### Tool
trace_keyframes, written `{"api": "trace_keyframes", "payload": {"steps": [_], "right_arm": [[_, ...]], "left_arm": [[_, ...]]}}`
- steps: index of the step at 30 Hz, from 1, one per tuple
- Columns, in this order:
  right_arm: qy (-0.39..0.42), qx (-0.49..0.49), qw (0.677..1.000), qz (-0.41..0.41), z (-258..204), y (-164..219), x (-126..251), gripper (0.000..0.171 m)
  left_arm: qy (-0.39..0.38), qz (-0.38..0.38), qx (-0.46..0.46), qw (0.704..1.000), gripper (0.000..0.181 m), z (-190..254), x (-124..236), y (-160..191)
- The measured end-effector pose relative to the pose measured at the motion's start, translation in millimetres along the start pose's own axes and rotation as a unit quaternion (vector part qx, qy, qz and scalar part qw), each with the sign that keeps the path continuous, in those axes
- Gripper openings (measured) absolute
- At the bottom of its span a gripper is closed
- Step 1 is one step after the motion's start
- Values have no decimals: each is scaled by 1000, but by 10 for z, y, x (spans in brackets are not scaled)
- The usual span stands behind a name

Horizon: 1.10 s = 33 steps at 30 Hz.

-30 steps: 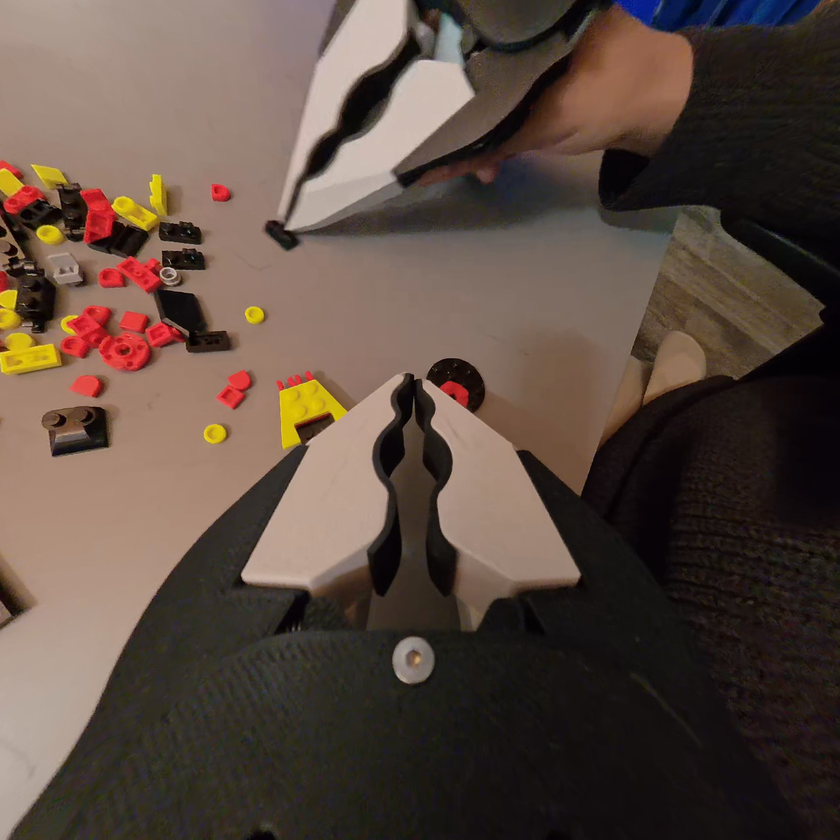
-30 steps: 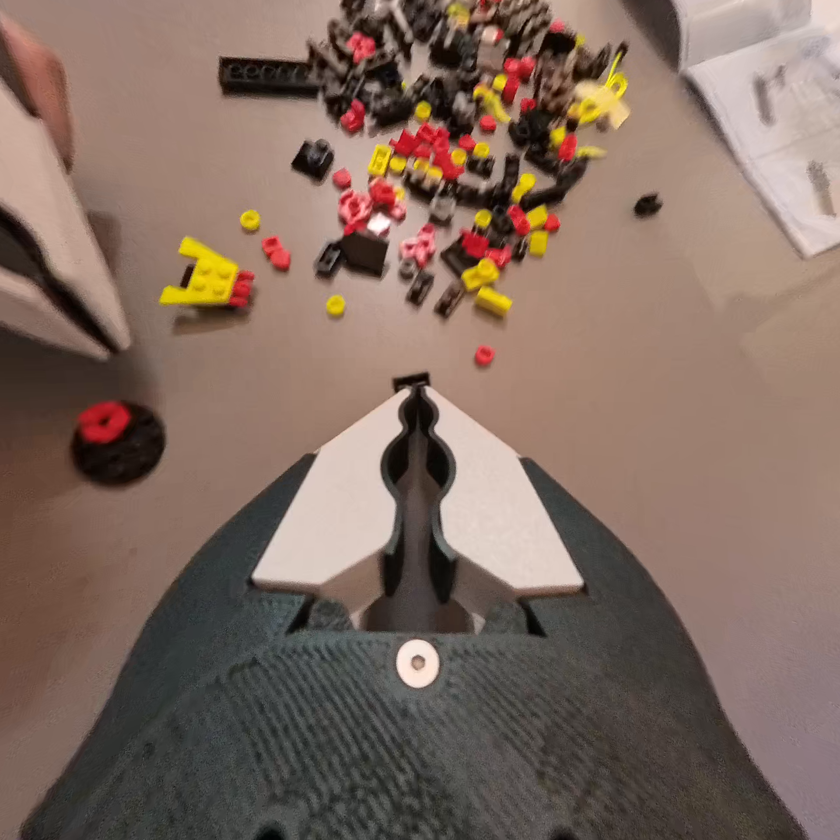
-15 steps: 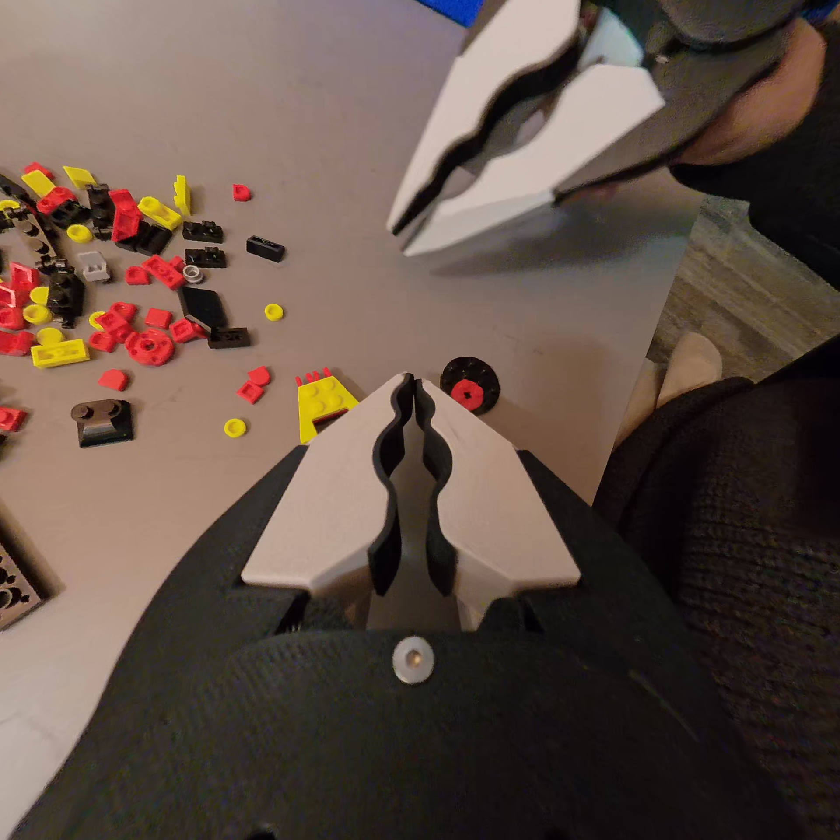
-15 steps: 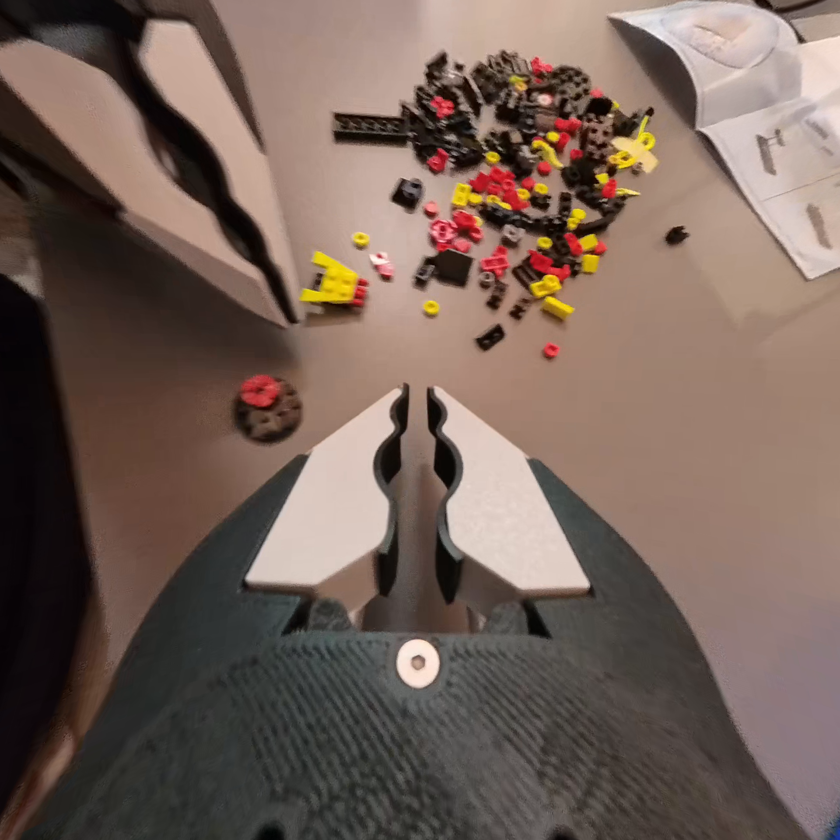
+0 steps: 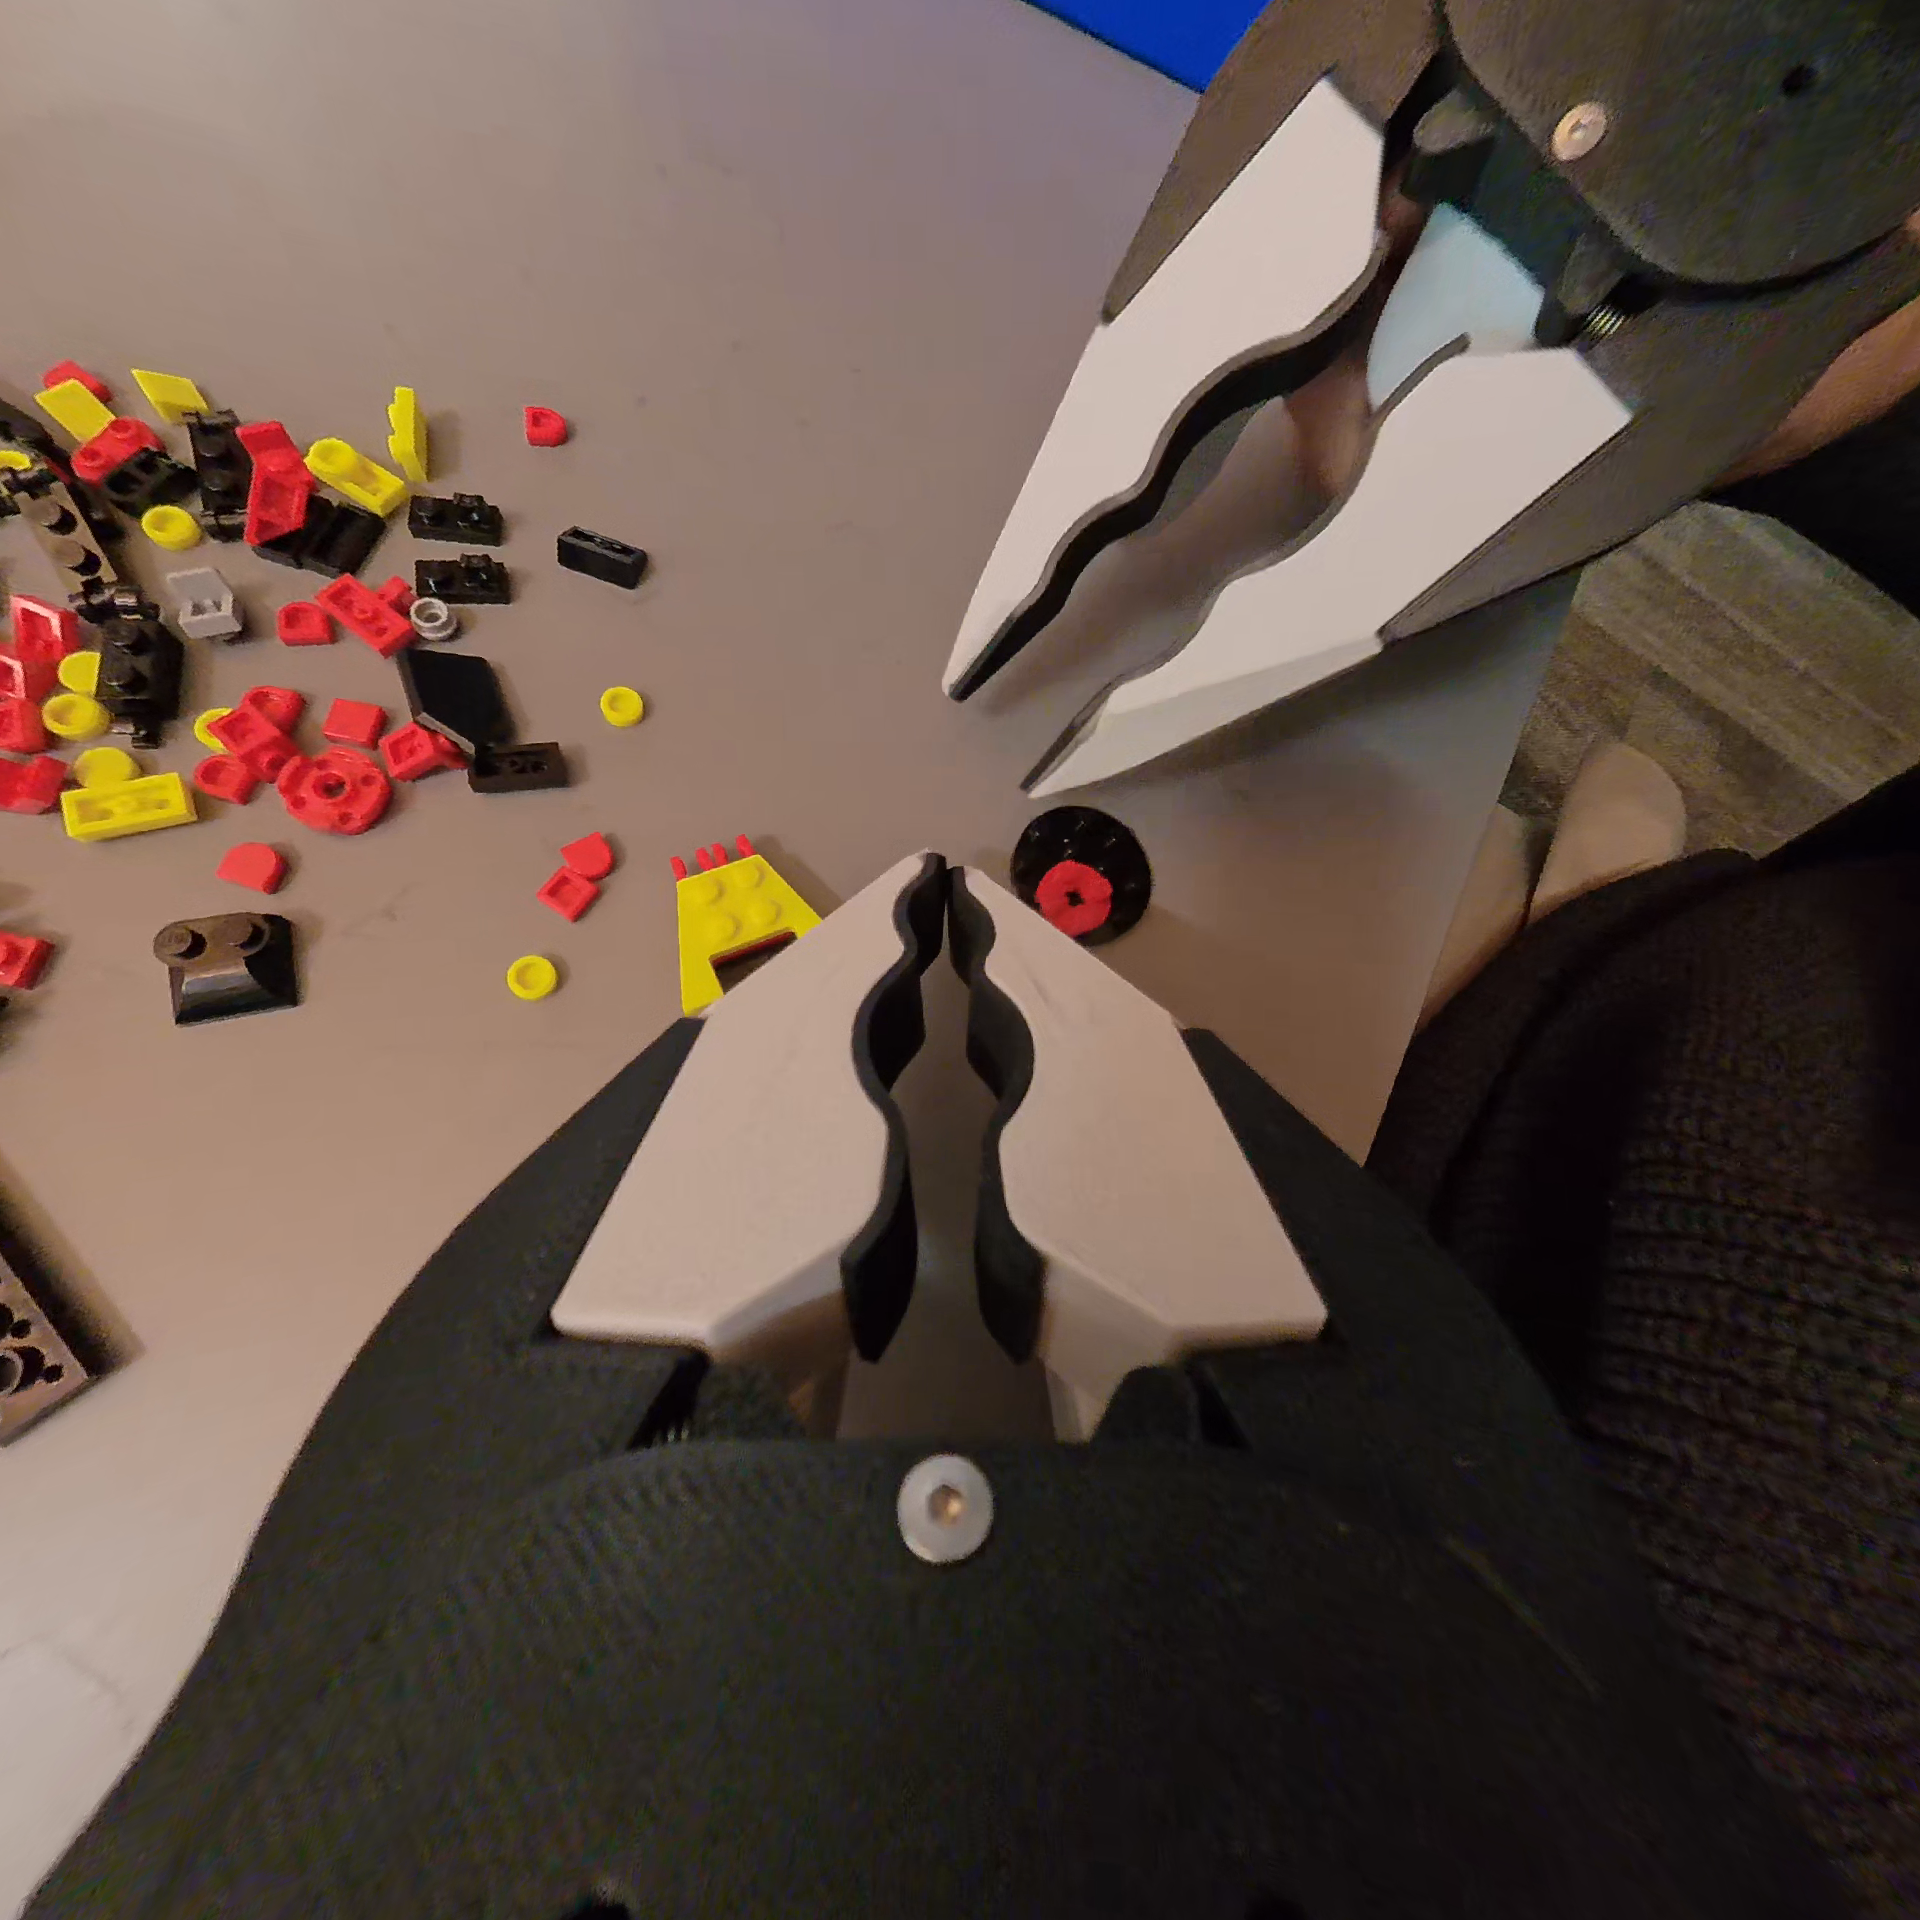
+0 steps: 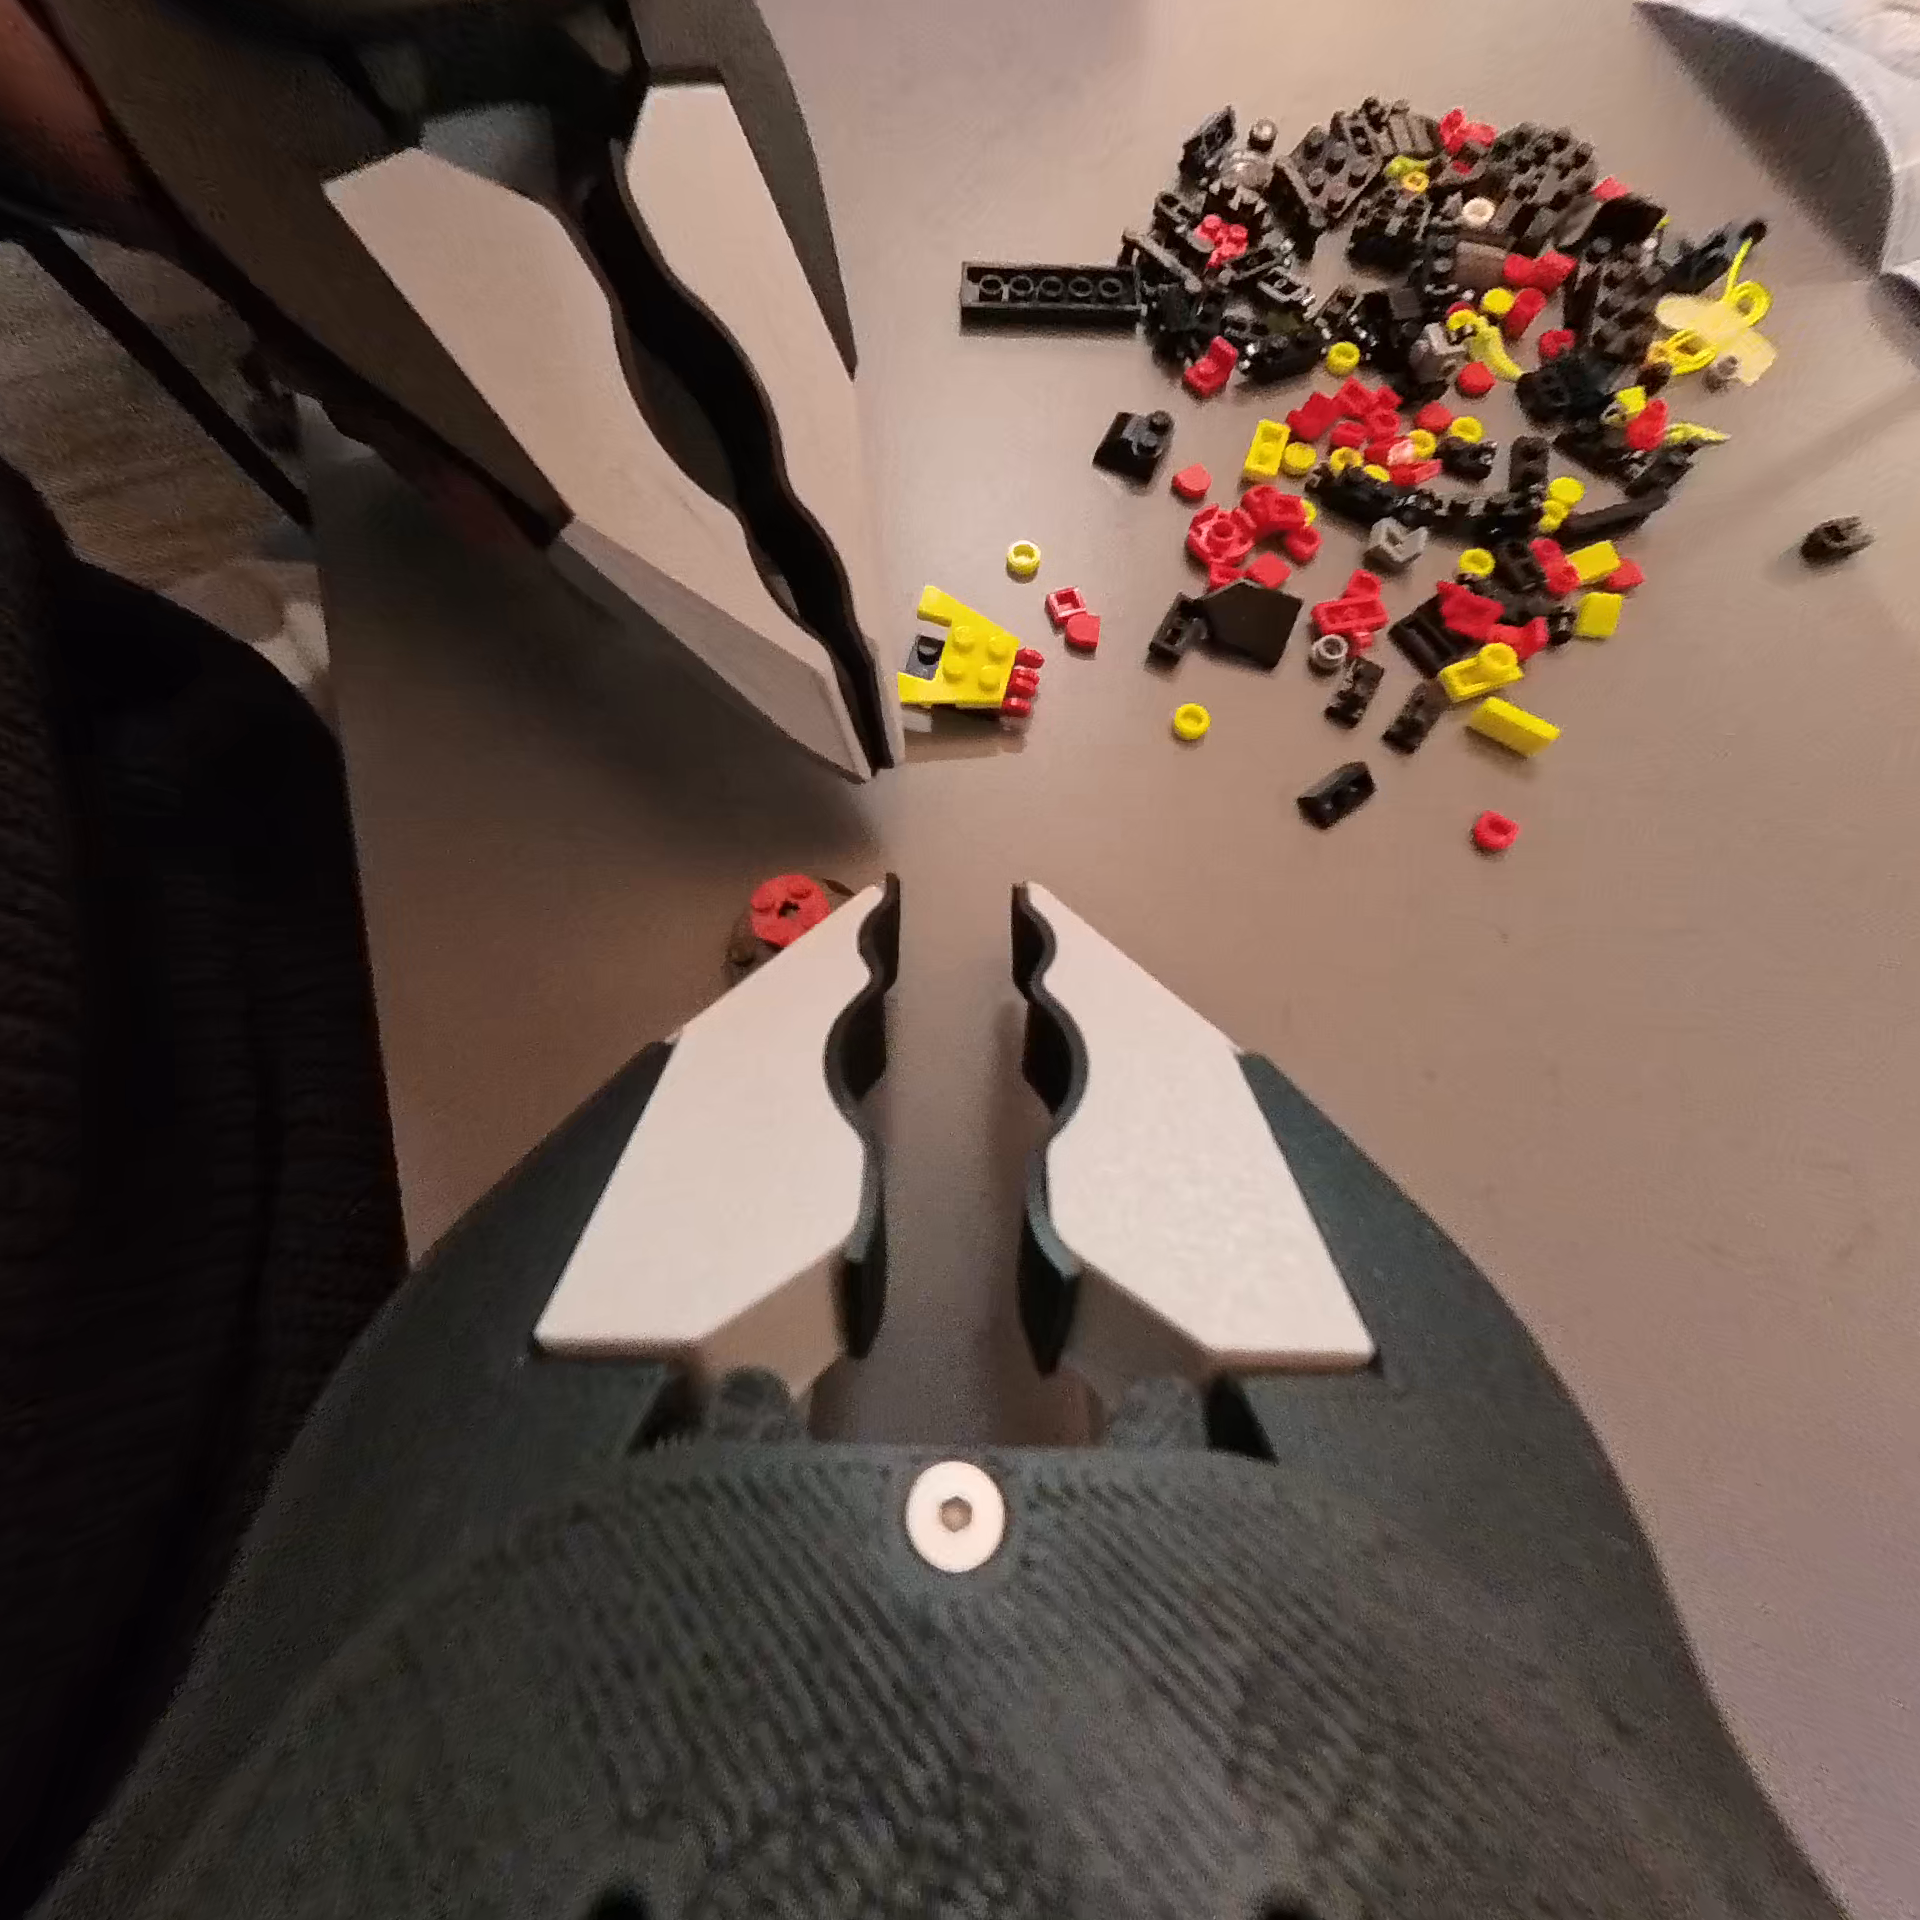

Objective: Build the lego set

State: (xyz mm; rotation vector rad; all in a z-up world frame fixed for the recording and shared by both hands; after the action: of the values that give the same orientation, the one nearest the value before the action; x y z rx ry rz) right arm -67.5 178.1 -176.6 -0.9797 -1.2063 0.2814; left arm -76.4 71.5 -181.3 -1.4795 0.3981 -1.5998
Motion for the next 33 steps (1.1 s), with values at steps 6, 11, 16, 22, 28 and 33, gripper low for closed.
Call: {"api": "trace_keyframes", "payload": {"steps": [6, 11, 16, 22, 28, 33], "right_arm": [[-139, 100, 984, 40, -440, -43, 193, 0], [-109, 145, 983, -38, -430, 119, 50, 0], [-72, 130, 987, -55, -273, 182, 58, 0], [-51, 106, 992, -44, -181, 176, 81, 0], [-85, 64, 994, -31, -289, 79, 45, 14], [-72, 84, 993, -49, -283, 119, 10, 17]], "left_arm": [[9, -3, -2, 1000, 0, 25, -15, 11], [17, -2, -1, 1000, 0, 52, -29, 12], [36, -14, -7, 999, 0, 115, -69, 37], [38, -25, -14, 999, 0, 175, -117, 56], [44, -27, 0, 999, 0, 172, -113, 61], [44, -27, 2, 999, 2, 171, -111, 62]]}}
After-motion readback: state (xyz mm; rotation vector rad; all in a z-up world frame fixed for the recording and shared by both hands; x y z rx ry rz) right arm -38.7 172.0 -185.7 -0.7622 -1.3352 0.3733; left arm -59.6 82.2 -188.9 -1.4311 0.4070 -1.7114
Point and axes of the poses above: each gripper's, where its closed fingertips meet, x back along the fingers, y out of its underside, z = x × y across the jaws, the point moved 6 cm from there along x, back along the fingers
